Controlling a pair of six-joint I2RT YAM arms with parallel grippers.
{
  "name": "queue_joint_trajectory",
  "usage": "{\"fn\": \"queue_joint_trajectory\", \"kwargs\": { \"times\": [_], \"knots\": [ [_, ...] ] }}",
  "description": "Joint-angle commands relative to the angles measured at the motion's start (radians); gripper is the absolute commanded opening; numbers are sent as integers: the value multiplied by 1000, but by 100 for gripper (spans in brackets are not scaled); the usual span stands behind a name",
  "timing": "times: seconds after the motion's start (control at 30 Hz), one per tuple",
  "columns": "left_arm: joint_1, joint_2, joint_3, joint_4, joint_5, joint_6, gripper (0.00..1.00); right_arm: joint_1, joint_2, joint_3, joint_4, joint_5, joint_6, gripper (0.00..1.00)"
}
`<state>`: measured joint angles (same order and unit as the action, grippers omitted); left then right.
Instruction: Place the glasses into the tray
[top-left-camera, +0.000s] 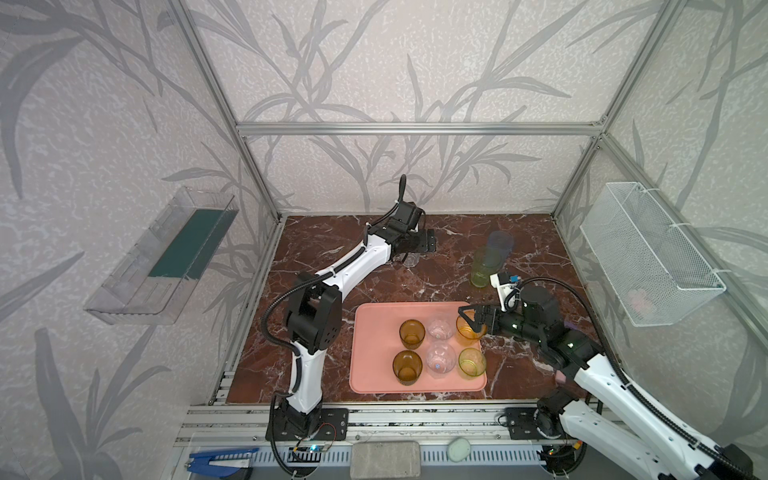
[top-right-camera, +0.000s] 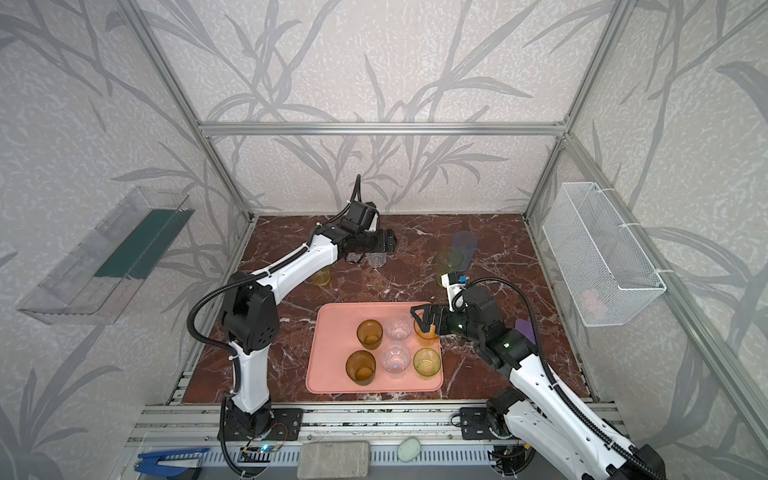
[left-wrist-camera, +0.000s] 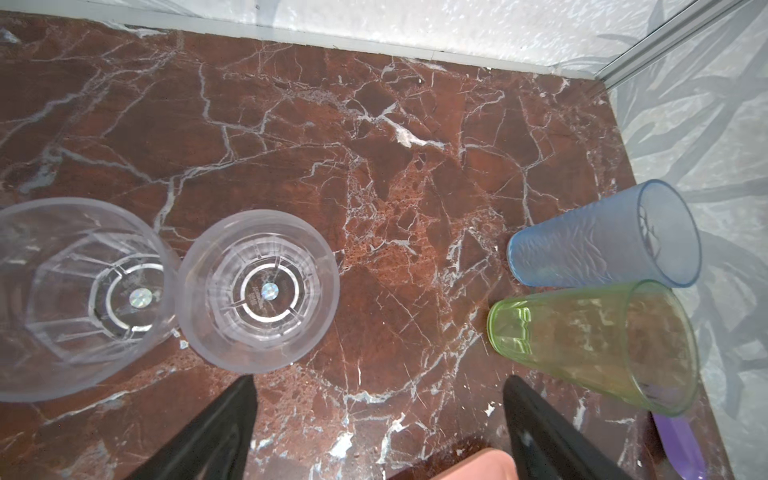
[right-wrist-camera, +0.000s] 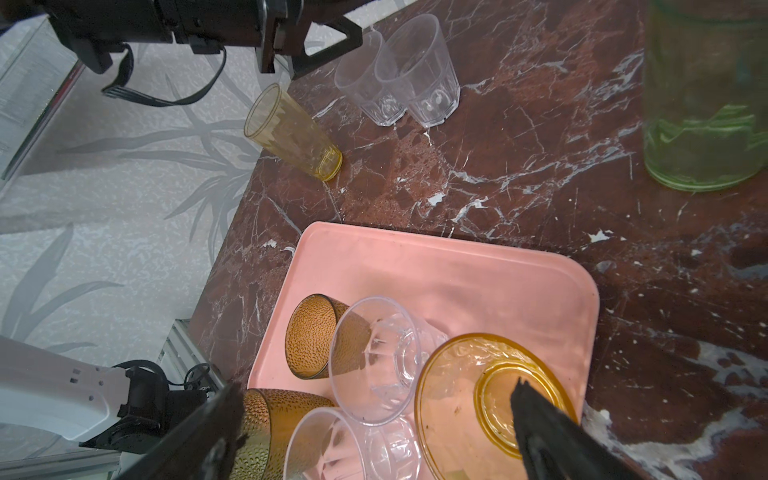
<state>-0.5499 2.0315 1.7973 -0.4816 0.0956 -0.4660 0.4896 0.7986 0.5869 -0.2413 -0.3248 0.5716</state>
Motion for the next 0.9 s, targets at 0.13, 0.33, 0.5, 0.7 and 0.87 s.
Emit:
{"fn": "queue_joint_trajectory", "kwargs": {
  "times": [0.13, 0.33, 0.5, 0.7, 0.87],
  "knots": [
    [-4, 94, 127, -109, -19, 46, 81, -19, 16, -15, 6, -22, -3, 99],
    [-4, 154, 185, -143, -6, 57, 70, -25, 21, -21, 6, -25, 4, 99],
    [-4, 200, 247, -178, -9, 86, 58, -30, 17, -31, 7, -30, 19, 99],
    [-4, 238, 286, -197, -44, 84, 43, -31, 8, -39, 4, -29, 28, 99],
    [-5, 257, 306, -207, -65, 97, 35, -33, 6, -45, 3, -28, 36, 99]
  ]
}}
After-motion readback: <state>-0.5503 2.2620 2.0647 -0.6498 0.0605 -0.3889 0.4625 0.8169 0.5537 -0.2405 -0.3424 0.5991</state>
